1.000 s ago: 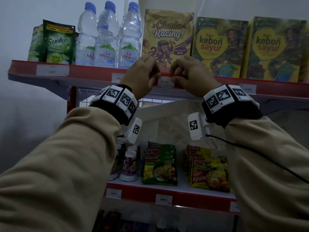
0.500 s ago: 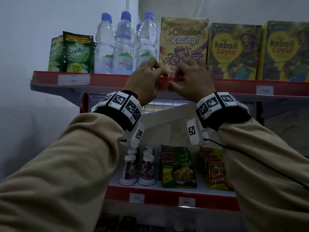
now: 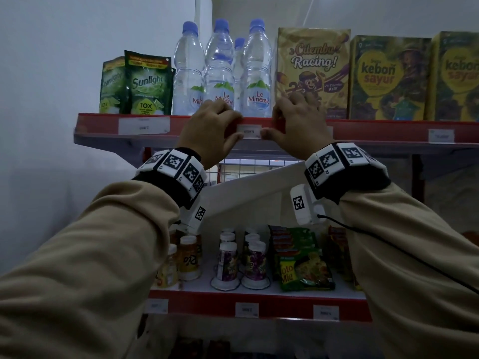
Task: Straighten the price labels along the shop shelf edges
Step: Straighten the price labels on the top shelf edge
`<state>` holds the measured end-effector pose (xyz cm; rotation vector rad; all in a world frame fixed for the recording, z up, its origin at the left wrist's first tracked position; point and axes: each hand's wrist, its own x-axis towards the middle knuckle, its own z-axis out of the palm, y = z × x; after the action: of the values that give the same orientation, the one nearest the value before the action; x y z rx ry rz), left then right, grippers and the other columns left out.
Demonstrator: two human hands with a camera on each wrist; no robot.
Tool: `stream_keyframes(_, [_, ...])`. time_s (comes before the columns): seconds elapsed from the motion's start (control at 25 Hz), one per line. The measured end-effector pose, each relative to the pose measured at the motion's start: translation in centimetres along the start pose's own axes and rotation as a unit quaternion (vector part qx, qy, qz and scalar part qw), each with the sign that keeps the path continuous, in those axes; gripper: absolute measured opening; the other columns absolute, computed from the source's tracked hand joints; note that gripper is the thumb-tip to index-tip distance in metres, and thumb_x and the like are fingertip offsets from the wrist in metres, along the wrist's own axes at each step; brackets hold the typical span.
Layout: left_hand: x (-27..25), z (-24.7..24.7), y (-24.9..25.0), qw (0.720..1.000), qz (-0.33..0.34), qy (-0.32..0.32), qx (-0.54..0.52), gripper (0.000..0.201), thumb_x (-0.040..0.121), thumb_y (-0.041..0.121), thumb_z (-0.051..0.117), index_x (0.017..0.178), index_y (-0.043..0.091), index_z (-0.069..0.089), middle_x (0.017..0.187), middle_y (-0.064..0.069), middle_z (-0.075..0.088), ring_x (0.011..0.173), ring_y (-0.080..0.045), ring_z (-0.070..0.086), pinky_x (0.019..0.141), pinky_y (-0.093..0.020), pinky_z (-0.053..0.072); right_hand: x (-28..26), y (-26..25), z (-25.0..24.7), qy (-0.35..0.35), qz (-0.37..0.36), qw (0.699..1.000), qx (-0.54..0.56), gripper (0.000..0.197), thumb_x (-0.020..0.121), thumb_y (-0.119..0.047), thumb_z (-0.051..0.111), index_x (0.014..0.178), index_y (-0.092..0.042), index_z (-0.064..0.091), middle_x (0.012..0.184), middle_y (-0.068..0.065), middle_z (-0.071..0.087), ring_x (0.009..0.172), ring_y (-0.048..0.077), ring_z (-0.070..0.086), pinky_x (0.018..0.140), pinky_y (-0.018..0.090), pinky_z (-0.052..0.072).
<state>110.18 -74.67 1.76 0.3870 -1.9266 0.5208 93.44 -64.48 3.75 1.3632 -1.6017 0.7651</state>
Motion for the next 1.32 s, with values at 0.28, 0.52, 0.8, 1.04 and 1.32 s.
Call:
stream_keyframes(0.28, [1.6, -0.4, -0.5, 0.997, -0.028, -0.047, -0.046, 0.043, 0.078, 0.032, 0.075, 0.112, 0.013, 0.058, 0.113, -0.009, 0.055, 0.109, -0.027, 0.046, 0.094, -0.035, 0.037, 0.6, -2.6, 0.2, -0.006, -0.039, 0.998, 0.057, 0.032, 0.079, -0.028, 0.066, 0.104, -0.012, 0.059, 0.108, 0.010, 0.057, 0.106, 0.027, 0.044, 0.085, 0.028, 0.031])
stream_keyframes(0.52, [1.5, -0.5, -1.5, 0.997, -0.055, -0.040, -0.035, 0.048, 0.075, 0.044, 0.075, 0.104, 0.012, 0.057, 0.108, -0.011, 0.054, 0.104, -0.026, 0.048, 0.091, -0.038, 0.042, 1.4, -4.1, -0.5, -0.048, -0.047, 0.995, 0.078, 0.031, 0.078, -0.026, 0.071, 0.106, -0.014, 0.063, 0.107, 0.007, 0.062, 0.102, 0.025, 0.056, 0.091, 0.040, 0.047])
stream_keyframes(0.8, [0.8, -0.5, -2.3, 0.996, -0.044, -0.026, -0.073, 0.042, 0.078, 0.030, 0.075, 0.110, 0.012, 0.056, 0.112, -0.010, 0.052, 0.105, -0.024, 0.047, 0.086, -0.025, 0.032, 2.3, -5.3, -0.7, -0.080, -0.022, 0.996, 0.013, 0.021, 0.080, -0.022, 0.067, 0.099, -0.015, 0.063, 0.110, 0.009, 0.061, 0.106, 0.026, 0.053, 0.090, 0.033, 0.041])
stream_keyframes(1.04, [0.6, -0.2, -2.3, 0.996, -0.047, -0.009, -0.078, 0.043, 0.078, 0.029, 0.075, 0.112, 0.013, 0.055, 0.114, -0.009, 0.052, 0.108, -0.023, 0.045, 0.089, -0.027, 0.034, 2.3, -5.2, -1.2, -0.097, -0.018, 0.994, 0.056, 0.019, 0.079, -0.019, 0.067, 0.098, -0.015, 0.068, 0.092, 0.000, 0.061, 0.091, 0.018, 0.058, 0.082, 0.031, 0.048])
stream_keyframes(1.32, [0.7, 0.0, -2.7, 0.994, -0.046, 0.011, -0.096, 0.034, 0.081, 0.029, 0.072, 0.109, 0.015, 0.059, 0.101, -0.001, 0.044, 0.097, -0.013, 0.040, 0.085, -0.023, 0.034, 2.9, -4.7, -1.3, -0.005, 0.032, 0.973, 0.227, 0.015, 0.083, -0.017, 0.069, 0.095, -0.009, 0.066, 0.085, 0.002, 0.065, 0.073, 0.009, 0.059, 0.061, 0.010, 0.046])
